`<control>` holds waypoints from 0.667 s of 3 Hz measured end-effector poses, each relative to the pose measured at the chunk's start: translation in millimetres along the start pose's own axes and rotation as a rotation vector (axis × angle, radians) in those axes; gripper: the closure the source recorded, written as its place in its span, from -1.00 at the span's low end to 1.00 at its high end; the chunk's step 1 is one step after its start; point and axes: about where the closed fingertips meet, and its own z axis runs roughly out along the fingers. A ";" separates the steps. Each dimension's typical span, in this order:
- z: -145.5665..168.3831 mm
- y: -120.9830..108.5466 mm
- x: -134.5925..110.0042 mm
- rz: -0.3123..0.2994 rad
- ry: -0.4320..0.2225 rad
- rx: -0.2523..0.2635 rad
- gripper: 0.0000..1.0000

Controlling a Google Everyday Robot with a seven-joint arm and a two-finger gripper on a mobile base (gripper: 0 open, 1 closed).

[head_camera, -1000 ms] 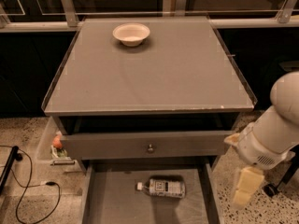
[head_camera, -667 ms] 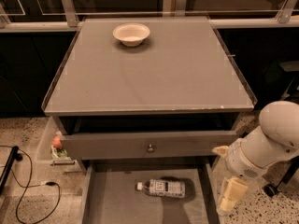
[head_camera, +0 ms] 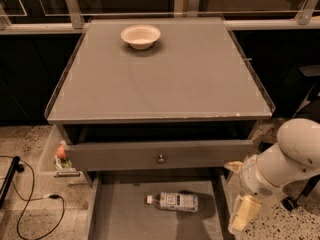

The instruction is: Pick blue plastic bottle from middle drawer and place on counter

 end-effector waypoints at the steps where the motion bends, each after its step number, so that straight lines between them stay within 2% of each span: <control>1: 64.9 -1.8 21.4 0.029 -0.091 -0.025 -1.00; 2: 93.0 -12.2 29.0 0.057 -0.118 -0.018 -1.00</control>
Offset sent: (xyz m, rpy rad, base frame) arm -0.0058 0.0080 -0.0527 0.0762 0.0164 -0.0146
